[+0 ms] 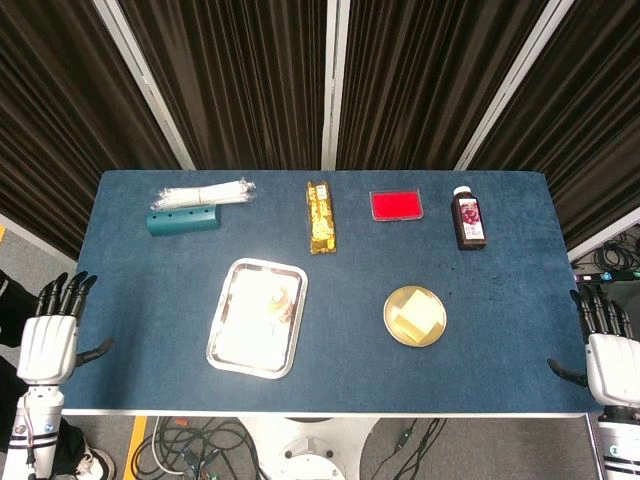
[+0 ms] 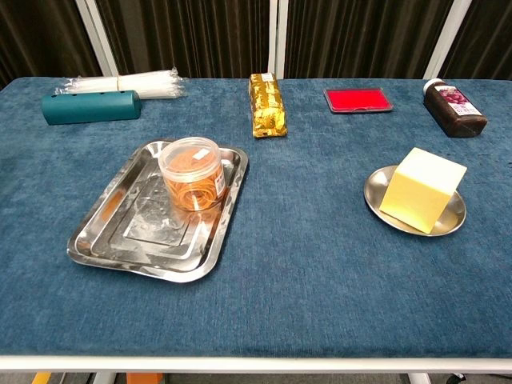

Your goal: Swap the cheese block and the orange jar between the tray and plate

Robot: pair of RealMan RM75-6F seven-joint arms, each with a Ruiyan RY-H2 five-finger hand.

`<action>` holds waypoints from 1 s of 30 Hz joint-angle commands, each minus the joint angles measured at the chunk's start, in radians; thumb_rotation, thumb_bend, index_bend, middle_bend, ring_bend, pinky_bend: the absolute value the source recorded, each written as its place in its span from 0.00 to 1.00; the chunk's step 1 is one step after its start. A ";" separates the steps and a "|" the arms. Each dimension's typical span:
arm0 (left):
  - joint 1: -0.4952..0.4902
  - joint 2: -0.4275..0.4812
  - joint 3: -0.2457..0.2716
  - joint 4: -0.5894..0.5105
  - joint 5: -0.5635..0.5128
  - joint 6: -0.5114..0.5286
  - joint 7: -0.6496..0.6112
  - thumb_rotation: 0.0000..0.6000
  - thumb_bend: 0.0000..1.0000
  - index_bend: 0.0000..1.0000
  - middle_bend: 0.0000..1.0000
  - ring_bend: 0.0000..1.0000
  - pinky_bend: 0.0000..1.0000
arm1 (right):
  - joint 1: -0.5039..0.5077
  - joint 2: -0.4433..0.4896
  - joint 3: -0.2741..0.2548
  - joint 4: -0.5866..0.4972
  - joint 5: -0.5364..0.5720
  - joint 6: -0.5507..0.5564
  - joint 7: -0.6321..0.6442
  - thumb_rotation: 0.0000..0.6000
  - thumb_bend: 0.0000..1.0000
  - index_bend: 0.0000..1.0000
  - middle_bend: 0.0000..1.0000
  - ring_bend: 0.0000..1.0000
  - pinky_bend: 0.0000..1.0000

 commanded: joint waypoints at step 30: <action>0.002 -0.014 0.012 0.039 -0.011 -0.027 -0.046 1.00 0.00 0.12 0.08 0.00 0.10 | 0.390 -0.053 0.060 -0.146 0.135 -0.522 -0.393 1.00 0.06 0.00 0.00 0.00 0.00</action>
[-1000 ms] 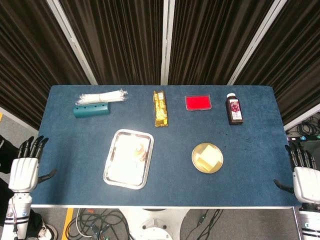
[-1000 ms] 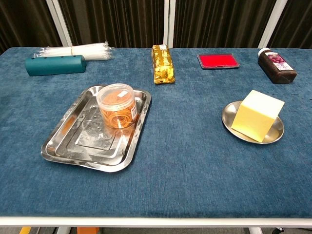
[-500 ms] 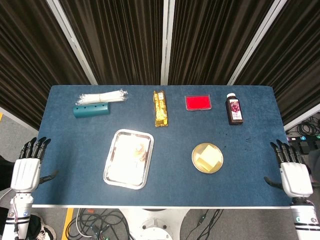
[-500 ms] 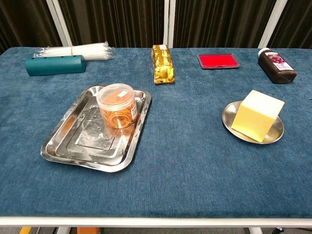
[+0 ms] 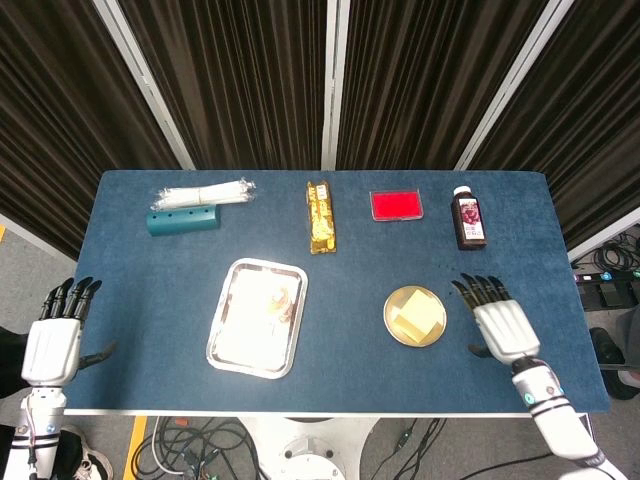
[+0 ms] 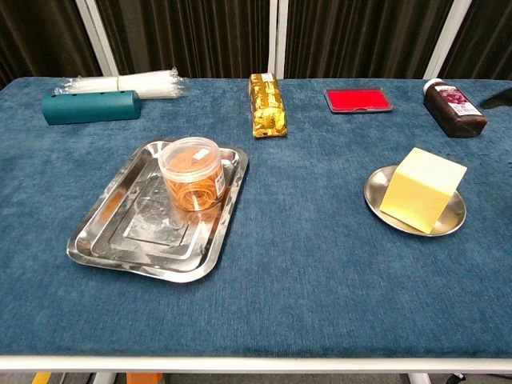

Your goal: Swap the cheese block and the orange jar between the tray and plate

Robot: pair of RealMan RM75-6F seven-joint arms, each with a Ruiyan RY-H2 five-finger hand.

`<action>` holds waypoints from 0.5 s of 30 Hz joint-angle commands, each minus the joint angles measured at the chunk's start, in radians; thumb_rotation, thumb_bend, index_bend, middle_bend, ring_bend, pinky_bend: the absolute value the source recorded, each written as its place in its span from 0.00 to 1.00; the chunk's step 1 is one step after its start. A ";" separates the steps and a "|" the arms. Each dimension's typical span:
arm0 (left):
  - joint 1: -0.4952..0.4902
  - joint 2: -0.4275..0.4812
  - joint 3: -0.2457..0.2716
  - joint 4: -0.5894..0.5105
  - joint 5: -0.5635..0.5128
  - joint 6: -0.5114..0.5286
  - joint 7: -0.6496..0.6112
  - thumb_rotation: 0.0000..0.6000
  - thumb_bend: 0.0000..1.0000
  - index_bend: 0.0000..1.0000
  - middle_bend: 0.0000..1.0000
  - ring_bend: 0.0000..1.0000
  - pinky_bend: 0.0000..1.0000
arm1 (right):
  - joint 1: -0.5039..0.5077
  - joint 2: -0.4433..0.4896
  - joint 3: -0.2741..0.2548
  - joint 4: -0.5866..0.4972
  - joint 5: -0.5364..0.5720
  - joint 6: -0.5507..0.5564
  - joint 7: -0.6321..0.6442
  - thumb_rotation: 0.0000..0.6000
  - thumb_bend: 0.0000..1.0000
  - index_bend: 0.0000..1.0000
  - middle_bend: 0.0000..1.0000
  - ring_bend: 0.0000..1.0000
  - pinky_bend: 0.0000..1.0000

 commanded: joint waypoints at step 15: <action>0.006 -0.005 -0.004 0.010 -0.015 -0.001 -0.020 1.00 0.00 0.13 0.08 0.00 0.11 | 0.286 -0.111 0.003 0.001 0.330 -0.206 -0.342 1.00 0.09 0.00 0.00 0.00 0.00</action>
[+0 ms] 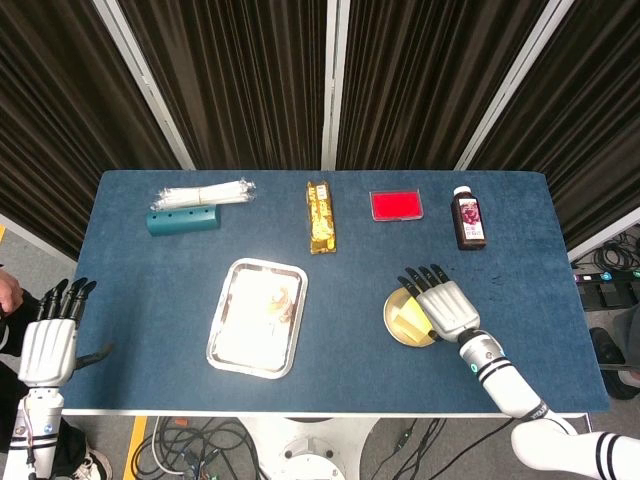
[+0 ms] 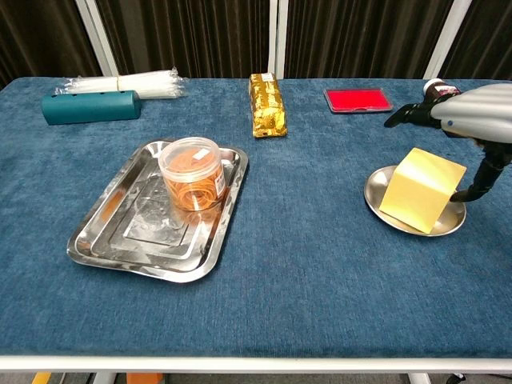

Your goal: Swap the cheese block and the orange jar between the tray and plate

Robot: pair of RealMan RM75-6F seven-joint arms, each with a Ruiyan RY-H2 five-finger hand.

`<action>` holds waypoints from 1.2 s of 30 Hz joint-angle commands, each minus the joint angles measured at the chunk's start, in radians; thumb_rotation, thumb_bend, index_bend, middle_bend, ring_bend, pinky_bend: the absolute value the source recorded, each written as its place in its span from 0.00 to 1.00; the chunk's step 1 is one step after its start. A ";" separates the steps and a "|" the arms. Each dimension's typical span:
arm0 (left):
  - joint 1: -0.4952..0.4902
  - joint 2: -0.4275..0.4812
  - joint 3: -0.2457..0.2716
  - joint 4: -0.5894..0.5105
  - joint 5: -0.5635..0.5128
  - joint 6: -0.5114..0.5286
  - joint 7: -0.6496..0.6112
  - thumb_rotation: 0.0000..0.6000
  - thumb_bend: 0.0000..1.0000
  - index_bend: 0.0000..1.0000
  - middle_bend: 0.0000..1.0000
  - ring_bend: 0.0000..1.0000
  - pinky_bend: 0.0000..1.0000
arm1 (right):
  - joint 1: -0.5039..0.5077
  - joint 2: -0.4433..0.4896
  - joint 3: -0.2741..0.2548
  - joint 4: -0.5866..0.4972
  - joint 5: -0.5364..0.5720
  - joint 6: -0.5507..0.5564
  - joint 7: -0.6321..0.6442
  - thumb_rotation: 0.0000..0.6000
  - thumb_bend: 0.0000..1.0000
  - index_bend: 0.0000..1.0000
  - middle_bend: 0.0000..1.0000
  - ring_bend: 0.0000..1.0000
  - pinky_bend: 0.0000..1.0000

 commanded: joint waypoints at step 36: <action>0.004 -0.007 -0.001 0.027 0.000 0.002 -0.028 1.00 0.00 0.13 0.08 0.00 0.10 | 0.265 -0.249 0.076 0.218 0.013 0.020 0.020 1.00 0.16 0.46 0.45 0.06 0.00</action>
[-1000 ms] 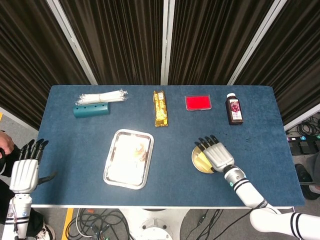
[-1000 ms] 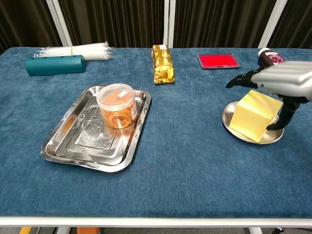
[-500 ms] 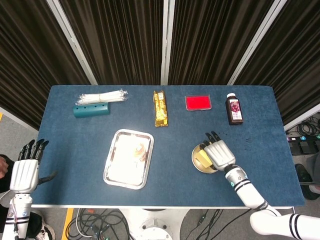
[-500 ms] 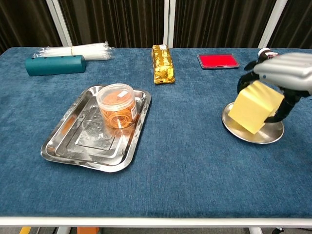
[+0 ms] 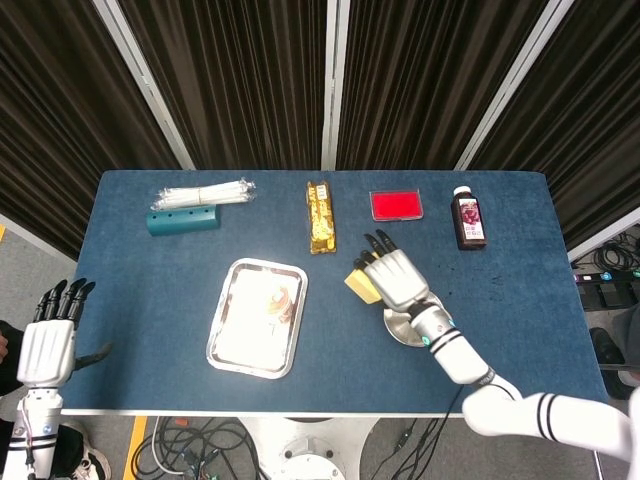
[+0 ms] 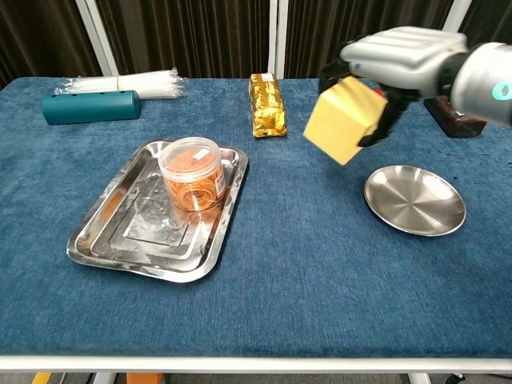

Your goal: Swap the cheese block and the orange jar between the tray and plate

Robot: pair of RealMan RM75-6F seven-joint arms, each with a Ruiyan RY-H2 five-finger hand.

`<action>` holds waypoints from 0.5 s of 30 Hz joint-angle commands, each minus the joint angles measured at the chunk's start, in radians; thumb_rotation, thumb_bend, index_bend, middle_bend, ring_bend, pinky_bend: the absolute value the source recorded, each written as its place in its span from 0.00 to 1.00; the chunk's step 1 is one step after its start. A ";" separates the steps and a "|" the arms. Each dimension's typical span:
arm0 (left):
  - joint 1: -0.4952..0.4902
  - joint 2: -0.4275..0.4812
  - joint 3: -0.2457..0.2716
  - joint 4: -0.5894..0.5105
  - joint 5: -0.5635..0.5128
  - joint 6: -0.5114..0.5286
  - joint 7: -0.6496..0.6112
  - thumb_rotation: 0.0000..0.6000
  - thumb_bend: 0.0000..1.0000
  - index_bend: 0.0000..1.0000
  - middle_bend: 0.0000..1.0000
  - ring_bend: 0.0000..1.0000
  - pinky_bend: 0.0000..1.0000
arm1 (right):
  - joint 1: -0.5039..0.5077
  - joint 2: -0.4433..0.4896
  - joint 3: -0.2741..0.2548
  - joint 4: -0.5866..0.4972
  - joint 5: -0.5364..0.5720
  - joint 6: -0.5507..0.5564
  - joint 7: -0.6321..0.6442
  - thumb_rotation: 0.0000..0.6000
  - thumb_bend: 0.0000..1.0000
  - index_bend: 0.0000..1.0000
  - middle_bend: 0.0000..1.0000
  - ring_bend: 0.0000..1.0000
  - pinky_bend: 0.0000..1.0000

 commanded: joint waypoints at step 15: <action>0.010 -0.004 0.000 0.039 -0.004 0.006 -0.042 1.00 0.00 0.13 0.08 0.00 0.10 | 0.182 -0.159 -0.019 0.173 0.286 -0.101 -0.163 1.00 0.01 0.00 0.03 0.00 0.00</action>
